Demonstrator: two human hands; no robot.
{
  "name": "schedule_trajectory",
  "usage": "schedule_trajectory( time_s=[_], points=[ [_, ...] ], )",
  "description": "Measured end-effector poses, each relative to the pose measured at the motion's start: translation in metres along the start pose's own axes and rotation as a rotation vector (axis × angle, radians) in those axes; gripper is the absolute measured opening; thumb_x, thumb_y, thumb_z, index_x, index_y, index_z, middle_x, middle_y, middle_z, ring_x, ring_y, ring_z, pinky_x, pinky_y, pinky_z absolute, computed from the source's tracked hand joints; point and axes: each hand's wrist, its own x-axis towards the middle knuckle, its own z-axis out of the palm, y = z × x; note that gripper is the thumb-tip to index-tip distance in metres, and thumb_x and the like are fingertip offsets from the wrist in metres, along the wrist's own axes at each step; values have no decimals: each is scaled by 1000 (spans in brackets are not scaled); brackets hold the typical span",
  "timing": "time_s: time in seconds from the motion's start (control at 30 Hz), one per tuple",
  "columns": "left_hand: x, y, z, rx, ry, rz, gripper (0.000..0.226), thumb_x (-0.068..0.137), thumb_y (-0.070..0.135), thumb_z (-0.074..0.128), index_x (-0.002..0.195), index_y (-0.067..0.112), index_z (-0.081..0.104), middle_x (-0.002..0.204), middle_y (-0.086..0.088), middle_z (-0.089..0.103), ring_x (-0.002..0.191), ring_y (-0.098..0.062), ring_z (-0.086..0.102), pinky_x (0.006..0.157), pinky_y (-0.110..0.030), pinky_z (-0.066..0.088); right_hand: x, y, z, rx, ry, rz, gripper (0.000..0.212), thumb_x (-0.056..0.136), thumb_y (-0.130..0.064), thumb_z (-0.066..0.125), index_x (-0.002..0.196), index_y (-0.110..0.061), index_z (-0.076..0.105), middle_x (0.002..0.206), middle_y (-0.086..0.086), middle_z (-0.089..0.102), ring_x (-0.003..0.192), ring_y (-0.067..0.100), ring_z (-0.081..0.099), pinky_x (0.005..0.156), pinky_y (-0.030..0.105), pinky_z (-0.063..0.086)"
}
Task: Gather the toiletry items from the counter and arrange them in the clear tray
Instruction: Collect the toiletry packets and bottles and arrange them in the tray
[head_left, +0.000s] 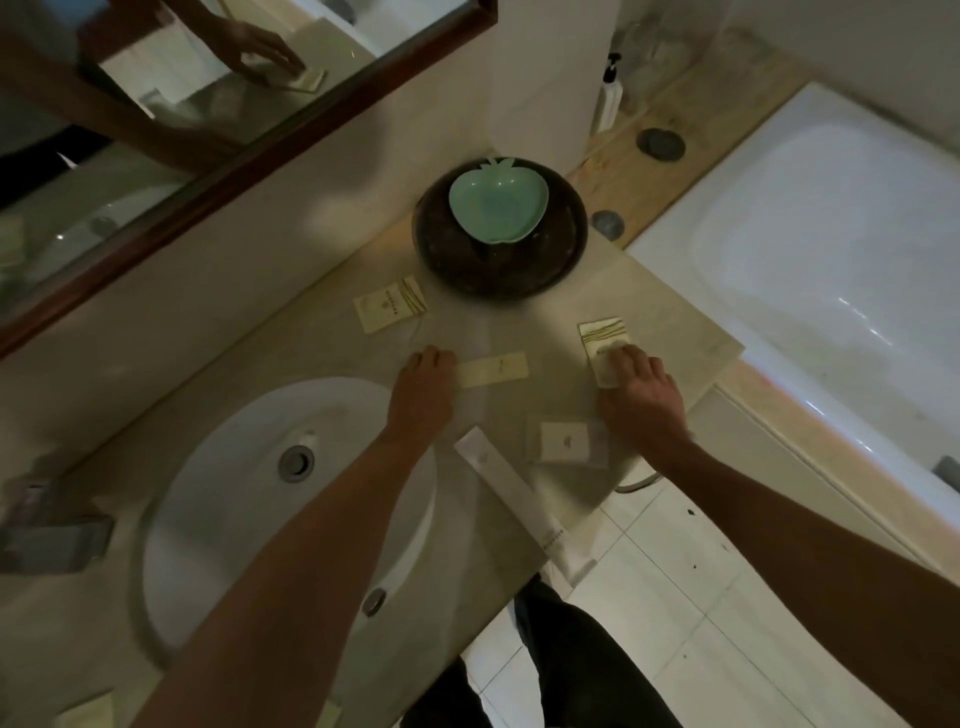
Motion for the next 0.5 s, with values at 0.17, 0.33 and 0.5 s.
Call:
schedule_trajectory(
  time_s=[0.17, 0.33, 0.5],
  points=[
    [3, -3, 1, -29, -7, 72, 36, 77, 2, 62, 112, 8, 58, 112, -13, 55, 98, -30, 54, 82, -43, 50, -4, -15, -5, 33, -43, -175, 58, 84, -27, 67, 137, -10, 51, 143, 14, 50, 128, 34, 48, 104, 51, 42],
    [-3, -11, 4, -23, 6, 180, 36, 80, 17, 60, 115, 10, 57, 113, -10, 54, 100, -28, 53, 85, -41, 49, -46, -28, 6, -53, -225, -358, 74, 77, -62, 68, 135, -18, 55, 143, 4, 51, 129, 28, 47, 105, 50, 39],
    [-6, -7, 4, -6, -12, 244, 29, 84, 6, 55, 113, 12, 52, 108, -10, 57, 97, -29, 54, 83, -39, 44, -51, -41, 17, -33, -197, -314, 55, 76, -54, 65, 114, -15, 58, 118, 5, 59, 108, 27, 55, 86, 40, 46]
  ],
)
